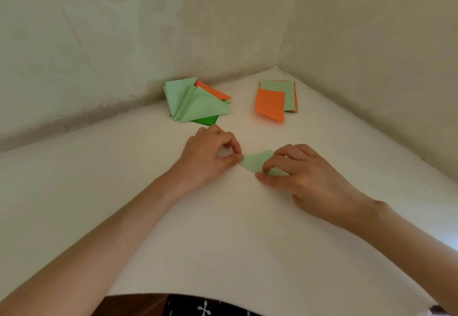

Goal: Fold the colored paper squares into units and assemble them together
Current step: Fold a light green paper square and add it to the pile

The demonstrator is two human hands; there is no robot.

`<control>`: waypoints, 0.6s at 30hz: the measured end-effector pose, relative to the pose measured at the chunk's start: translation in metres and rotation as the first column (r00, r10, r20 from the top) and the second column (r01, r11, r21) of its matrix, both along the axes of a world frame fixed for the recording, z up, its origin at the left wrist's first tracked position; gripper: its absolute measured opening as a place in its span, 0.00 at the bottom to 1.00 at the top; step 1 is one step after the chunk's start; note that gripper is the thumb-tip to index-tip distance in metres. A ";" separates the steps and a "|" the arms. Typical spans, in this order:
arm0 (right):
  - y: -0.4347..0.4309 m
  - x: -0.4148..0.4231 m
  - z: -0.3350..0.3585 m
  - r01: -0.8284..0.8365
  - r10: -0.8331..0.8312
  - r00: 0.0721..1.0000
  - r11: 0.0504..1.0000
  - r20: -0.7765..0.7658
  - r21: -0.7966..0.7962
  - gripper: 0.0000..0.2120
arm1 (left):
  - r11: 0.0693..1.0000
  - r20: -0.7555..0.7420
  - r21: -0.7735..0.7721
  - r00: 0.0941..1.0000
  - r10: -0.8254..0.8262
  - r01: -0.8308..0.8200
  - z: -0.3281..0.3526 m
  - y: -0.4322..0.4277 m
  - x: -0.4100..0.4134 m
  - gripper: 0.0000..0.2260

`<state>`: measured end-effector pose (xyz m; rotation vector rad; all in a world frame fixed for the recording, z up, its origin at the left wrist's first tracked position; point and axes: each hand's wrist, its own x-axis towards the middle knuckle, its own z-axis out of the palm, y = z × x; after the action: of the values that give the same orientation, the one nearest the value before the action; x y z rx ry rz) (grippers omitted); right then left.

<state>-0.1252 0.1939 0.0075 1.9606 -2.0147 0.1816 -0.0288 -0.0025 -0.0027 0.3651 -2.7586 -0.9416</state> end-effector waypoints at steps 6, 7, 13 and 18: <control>0.037 0.008 -0.009 0.129 -0.125 0.981 0.991 0.151 -0.018 0.29 | 1.000 -0.025 -0.013 1.000 0.008 -0.009 -0.003 -0.001 0.000 0.04; 0.042 0.010 -0.007 0.131 -0.124 0.980 0.991 0.152 -0.037 0.28 | 1.000 -0.028 -0.016 1.000 0.005 -0.006 -0.003 0.000 0.000 0.05; 0.017 0.015 0.004 0.217 -0.176 0.959 0.960 0.221 -0.177 0.28 | 1.000 -0.059 -0.022 0.998 0.004 -0.005 -0.003 0.000 0.002 0.06; -0.006 0.017 -0.014 0.207 -0.193 0.972 0.973 0.134 -0.100 0.26 | 0.971 -0.059 -0.236 0.998 0.018 -0.031 0.002 -0.005 0.007 0.03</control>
<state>-0.1086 0.1874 -0.0068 1.7029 -2.2132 0.3693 -0.0217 -0.0071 -0.0010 0.3253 -2.7660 -0.5964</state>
